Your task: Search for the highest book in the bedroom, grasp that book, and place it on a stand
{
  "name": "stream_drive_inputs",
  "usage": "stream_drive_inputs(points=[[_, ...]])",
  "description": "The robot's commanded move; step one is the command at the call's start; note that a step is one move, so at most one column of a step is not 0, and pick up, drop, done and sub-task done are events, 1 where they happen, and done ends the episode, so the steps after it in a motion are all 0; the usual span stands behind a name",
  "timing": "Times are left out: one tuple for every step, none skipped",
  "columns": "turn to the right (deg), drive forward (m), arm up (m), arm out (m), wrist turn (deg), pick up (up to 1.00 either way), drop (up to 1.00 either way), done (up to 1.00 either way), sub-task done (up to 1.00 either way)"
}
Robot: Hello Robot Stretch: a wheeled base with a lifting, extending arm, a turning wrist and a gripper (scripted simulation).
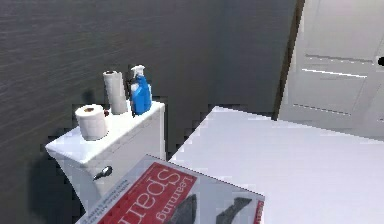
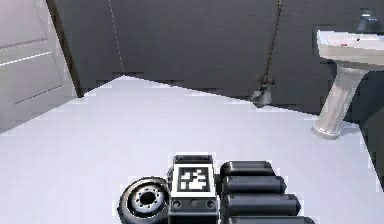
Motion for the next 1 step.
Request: stream_drive_inputs(points=[[-45.0,0.0,0.0,0.0,0.0,0.0,0.0,0.0,0.0]])
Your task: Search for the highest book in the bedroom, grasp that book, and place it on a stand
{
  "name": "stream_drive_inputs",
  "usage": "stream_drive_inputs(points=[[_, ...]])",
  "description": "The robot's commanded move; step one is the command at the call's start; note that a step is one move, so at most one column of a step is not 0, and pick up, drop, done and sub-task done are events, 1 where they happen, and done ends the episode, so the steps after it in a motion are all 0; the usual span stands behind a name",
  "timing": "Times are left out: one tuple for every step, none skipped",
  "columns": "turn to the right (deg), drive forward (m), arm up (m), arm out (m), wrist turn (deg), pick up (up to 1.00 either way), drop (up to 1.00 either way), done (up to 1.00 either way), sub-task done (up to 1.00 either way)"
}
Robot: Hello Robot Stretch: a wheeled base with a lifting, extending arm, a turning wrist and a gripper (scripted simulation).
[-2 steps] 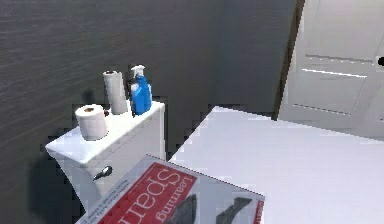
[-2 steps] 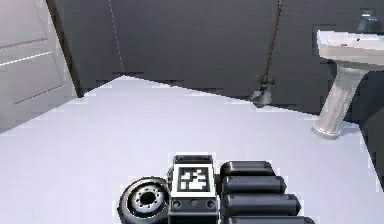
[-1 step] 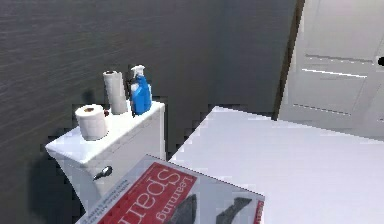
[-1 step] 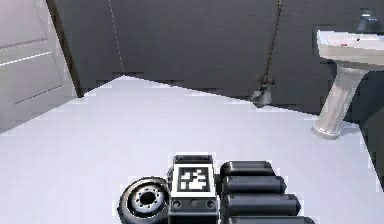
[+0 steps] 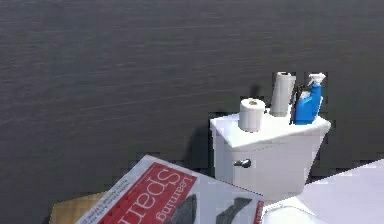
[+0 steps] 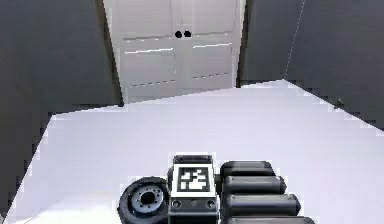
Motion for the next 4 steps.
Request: stream_drive_inputs(points=[[-45.0,0.0,0.0,0.0,0.0,0.0,0.0,0.0,0.0],[-45.0,0.0,0.0,0.0,0.0,0.0,0.0,0.0,0.0],[-18.0,0.0,0.0,0.0,0.0,0.0,0.0,0.0,0.0],[0.0,0.4,0.0,0.0,0.0,0.0,0.0,0.0,0.0]])
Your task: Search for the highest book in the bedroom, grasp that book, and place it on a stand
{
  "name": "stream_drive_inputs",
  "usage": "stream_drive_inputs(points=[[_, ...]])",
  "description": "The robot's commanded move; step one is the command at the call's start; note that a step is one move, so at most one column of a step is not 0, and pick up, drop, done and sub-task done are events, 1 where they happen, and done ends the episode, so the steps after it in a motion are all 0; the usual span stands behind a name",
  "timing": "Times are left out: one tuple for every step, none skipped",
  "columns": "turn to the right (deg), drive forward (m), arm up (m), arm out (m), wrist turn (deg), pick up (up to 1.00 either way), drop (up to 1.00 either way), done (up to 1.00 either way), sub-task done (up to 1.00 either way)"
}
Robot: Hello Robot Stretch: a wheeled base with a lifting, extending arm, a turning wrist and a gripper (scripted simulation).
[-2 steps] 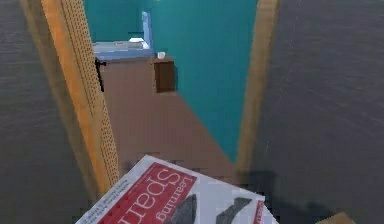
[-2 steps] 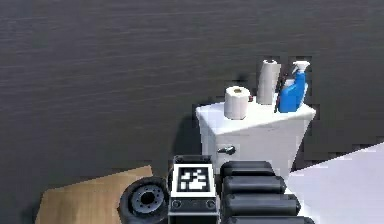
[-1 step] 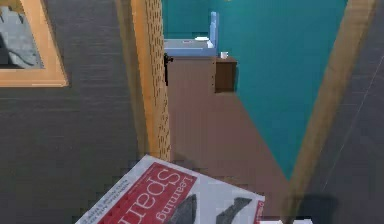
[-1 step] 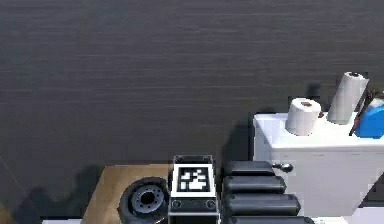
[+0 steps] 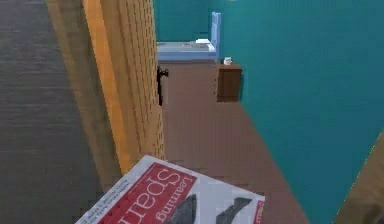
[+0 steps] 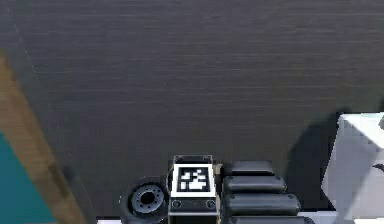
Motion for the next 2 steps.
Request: stream_drive_inputs(points=[[45.0,0.0,0.0,0.0,0.0,0.0,0.0,0.0,0.0],[45.0,0.0,0.0,0.0,0.0,0.0,0.0,0.0,0.0]])
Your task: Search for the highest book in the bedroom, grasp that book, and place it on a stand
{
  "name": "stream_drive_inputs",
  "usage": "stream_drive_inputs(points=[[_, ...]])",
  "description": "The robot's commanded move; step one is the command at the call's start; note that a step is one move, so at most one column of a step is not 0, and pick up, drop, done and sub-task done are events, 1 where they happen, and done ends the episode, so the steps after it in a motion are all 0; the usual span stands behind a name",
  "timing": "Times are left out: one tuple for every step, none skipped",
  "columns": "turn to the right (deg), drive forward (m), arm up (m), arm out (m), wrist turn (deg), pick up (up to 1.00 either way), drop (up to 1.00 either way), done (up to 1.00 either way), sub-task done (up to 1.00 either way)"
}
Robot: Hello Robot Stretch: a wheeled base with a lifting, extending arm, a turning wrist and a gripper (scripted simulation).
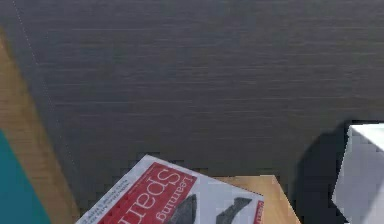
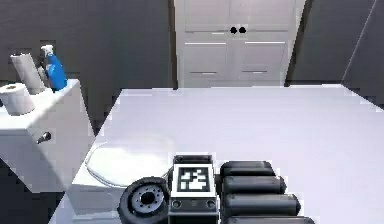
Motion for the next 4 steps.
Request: stream_drive_inputs(points=[[21.0,0.0,0.0,0.0,0.0,0.0,0.0,0.0,0.0],[-45.0,0.0,0.0,0.0,0.0,0.0,0.0,0.0,0.0],[-45.0,0.0,0.0,0.0,0.0,0.0,0.0,0.0,0.0],[0.0,0.0,0.0,0.14,0.0,0.0,0.0,0.0,0.0]])
